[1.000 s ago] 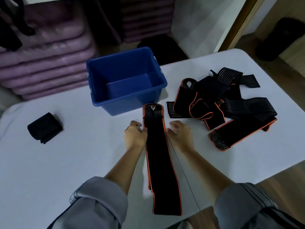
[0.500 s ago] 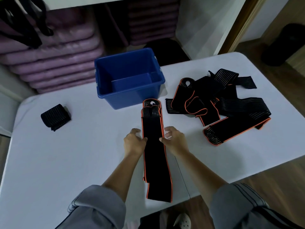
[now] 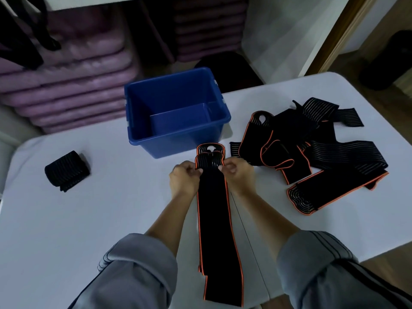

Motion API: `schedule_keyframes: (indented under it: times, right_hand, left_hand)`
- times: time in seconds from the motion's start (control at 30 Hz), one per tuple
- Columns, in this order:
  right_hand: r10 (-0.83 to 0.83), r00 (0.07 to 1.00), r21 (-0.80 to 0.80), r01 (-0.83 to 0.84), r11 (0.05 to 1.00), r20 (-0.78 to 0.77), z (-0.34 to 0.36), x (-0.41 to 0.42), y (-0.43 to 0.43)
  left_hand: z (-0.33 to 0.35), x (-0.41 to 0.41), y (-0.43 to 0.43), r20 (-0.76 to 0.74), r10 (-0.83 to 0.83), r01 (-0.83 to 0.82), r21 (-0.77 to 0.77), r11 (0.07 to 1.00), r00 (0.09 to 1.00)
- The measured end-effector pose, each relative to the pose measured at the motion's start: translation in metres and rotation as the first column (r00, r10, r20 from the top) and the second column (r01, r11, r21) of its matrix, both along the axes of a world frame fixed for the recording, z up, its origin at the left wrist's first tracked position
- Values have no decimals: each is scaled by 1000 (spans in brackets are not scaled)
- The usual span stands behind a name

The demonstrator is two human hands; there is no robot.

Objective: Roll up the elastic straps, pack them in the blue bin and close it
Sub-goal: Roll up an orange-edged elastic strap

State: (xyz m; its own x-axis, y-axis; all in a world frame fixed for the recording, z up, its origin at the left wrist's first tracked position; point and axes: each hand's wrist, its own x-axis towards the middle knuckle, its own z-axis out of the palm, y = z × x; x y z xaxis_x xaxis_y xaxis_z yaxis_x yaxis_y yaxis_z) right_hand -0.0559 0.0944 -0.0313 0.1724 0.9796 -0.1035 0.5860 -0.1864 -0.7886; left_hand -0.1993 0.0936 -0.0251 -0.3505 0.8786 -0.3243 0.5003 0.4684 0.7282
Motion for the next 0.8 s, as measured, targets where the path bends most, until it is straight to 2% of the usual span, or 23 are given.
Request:
schedule_keyframes:
  times: [0.13, 0.3, 0.43, 0.63, 0.8]
  right_hand:
    - [17, 1000, 121, -16, 993, -12, -8, 2, 12]
    - [79, 995, 21, -78, 997, -61, -10, 1, 19]
    - [17, 993, 88, -7, 996, -115, -4, -1, 17]
    - [-20, 965, 244, 86, 966, -262, 37, 10, 0]
    - [8, 923, 293, 114, 949, -384, 88, 25, -19]
  left_hand:
    - [1, 1, 8, 49, -26, 21, 108, 994, 998]
    - [2, 0, 20, 65, -99, 94, 65, 993, 993]
    - [6, 1, 22, 74, -49, 42, 93, 995, 996]
    - [46, 12, 1, 320, 39, -112, 214, 970, 947]
    - [95, 27, -16, 554, 19, -118, 144, 983, 832]
